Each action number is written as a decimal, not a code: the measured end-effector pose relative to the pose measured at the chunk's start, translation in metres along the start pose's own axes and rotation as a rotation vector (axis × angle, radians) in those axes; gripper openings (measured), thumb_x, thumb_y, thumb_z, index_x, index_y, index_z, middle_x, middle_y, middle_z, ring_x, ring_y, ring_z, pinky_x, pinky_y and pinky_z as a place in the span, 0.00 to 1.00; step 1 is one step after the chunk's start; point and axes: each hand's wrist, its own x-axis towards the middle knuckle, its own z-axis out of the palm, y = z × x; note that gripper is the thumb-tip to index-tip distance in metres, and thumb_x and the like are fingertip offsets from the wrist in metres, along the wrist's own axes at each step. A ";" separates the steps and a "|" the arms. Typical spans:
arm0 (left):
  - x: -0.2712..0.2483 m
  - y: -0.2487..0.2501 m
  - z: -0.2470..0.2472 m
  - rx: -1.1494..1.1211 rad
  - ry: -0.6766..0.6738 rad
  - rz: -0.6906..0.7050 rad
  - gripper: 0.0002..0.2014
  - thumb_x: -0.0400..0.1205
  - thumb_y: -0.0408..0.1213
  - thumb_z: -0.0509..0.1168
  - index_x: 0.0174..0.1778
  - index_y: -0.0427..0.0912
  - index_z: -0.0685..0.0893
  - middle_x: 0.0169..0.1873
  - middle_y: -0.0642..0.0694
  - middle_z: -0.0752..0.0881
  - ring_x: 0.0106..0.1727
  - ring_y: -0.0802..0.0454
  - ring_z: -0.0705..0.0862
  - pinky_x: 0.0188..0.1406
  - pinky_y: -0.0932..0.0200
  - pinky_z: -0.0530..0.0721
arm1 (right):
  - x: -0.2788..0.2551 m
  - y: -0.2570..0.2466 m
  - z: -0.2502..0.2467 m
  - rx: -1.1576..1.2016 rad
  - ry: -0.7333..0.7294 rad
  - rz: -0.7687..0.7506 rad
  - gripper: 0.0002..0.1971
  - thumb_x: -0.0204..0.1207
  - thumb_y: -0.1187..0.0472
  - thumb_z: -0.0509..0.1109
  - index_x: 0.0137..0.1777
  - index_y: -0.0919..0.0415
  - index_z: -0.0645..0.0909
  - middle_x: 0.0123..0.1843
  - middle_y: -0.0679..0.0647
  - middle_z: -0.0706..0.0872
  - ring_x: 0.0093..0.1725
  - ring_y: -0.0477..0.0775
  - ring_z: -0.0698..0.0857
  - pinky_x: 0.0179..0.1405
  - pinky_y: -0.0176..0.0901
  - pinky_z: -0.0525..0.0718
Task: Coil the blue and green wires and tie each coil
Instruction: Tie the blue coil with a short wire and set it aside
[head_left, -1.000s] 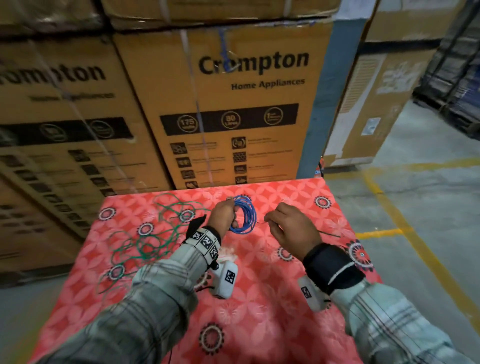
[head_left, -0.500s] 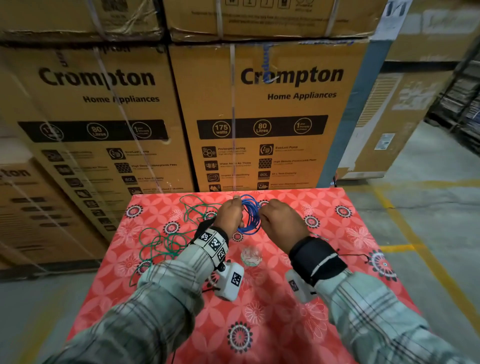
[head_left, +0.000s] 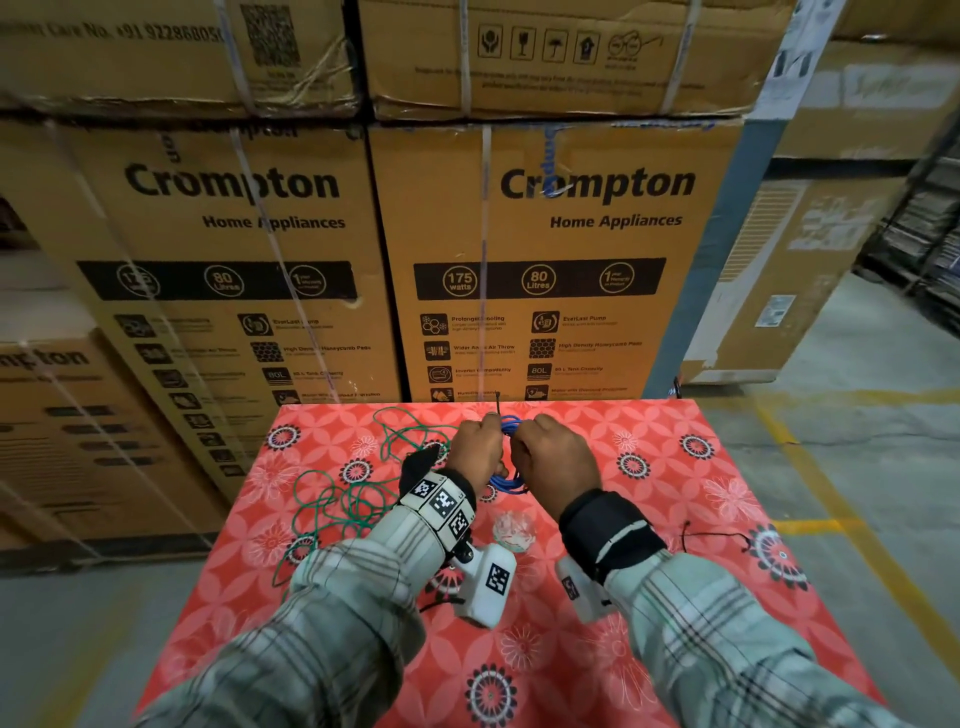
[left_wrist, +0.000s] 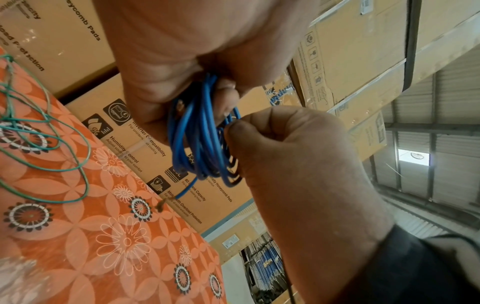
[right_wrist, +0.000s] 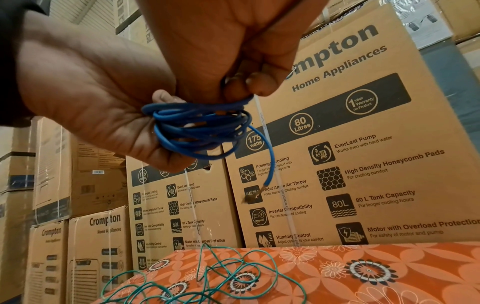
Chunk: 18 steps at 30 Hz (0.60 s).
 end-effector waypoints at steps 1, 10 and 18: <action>0.001 -0.001 0.000 -0.006 -0.003 -0.011 0.17 0.85 0.43 0.52 0.44 0.32 0.77 0.22 0.41 0.75 0.22 0.44 0.79 0.35 0.54 0.80 | 0.000 0.002 0.002 0.006 0.015 -0.010 0.08 0.66 0.63 0.59 0.28 0.61 0.76 0.26 0.56 0.76 0.22 0.60 0.76 0.19 0.41 0.63; -0.004 0.002 0.010 -0.136 -0.042 0.087 0.08 0.87 0.37 0.50 0.51 0.40 0.74 0.23 0.44 0.68 0.19 0.51 0.68 0.24 0.59 0.74 | -0.001 0.016 0.002 0.016 0.001 0.004 0.10 0.71 0.64 0.59 0.31 0.61 0.77 0.29 0.57 0.77 0.25 0.61 0.77 0.23 0.43 0.64; -0.001 0.000 0.018 -0.158 -0.014 0.102 0.09 0.87 0.33 0.53 0.41 0.42 0.71 0.22 0.44 0.68 0.16 0.52 0.66 0.20 0.61 0.71 | -0.004 0.022 -0.012 0.165 -0.118 0.020 0.05 0.77 0.65 0.66 0.51 0.63 0.76 0.40 0.62 0.84 0.37 0.66 0.80 0.31 0.55 0.77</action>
